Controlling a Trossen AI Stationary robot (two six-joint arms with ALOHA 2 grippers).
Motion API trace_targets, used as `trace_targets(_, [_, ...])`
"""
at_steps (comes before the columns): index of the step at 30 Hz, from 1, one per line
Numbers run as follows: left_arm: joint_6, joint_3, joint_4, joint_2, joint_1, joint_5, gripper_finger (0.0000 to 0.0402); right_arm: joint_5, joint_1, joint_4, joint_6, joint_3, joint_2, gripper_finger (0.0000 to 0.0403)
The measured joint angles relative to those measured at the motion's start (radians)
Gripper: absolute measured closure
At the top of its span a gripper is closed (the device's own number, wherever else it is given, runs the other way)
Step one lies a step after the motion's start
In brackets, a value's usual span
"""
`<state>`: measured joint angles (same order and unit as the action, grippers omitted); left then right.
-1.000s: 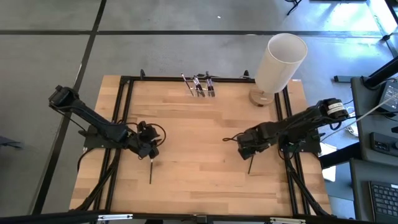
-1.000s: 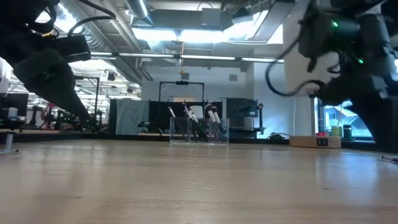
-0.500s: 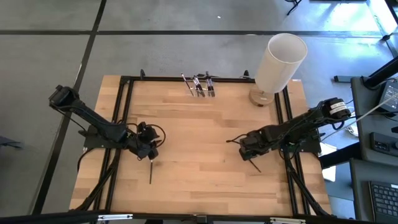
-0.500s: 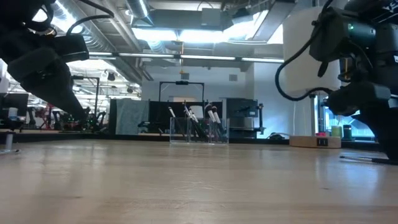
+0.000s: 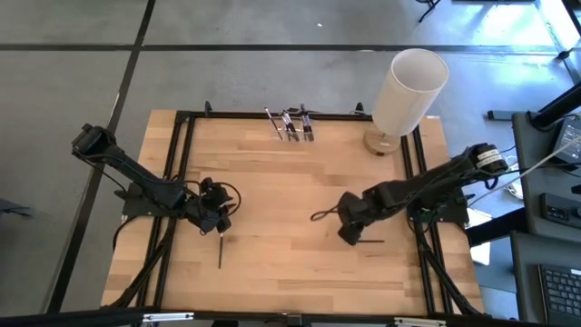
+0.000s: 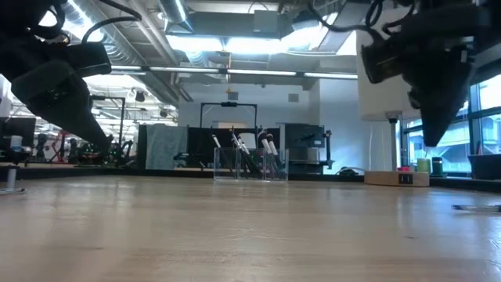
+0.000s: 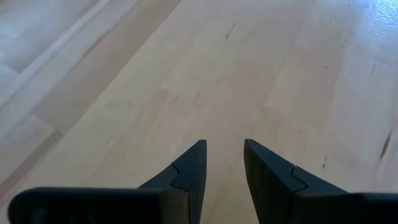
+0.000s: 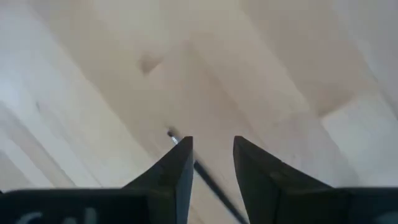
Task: Put items in baskets/containers
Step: Put the black eyeshadow brush into the transparent organizer
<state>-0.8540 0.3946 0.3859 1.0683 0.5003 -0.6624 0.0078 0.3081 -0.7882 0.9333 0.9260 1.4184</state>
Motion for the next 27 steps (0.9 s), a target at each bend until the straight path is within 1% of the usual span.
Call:
trace_targets(4, [-0.015, 0.0, 0.006, 0.0, 0.007, 0.004, 0.03, -0.007, 0.059, 0.022, -0.15, 0.0, 0.048, 0.0288])
trace_targets(10, [-0.024, 0.0, 0.009, 0.0, 0.025, 0.003, 0.03, -0.131, 0.175, 0.016, -0.341, -0.001, 0.14, 0.0288])
trace_targets(13, [-0.024, 0.0, 0.01, 0.0, 0.024, -0.001, 0.03, -0.138, 0.229, 0.035, -0.396, -0.001, 0.186, 0.0288])
trace_targets(18, [-0.024, 0.0, 0.009, 0.0, 0.024, -0.016, 0.03, -0.076, 0.268, 0.109, -0.42, -0.001, 0.251, 0.0288])
trace_targets(23, [-0.027, 0.0, 0.009, 0.0, 0.024, -0.018, 0.03, -0.06, 0.272, 0.125, -0.422, 0.001, 0.292, 0.0289])
trace_targets(25, [-0.027, 0.0, 0.009, 0.0, 0.024, -0.018, 0.03, -0.05, 0.272, 0.125, -0.426, 0.001, 0.31, 0.0296])
trace_targets(27, [-0.027, 0.0, 0.009, 0.0, 0.024, -0.018, 0.03, -0.049, 0.272, 0.125, -0.433, 0.001, 0.324, 0.0314])
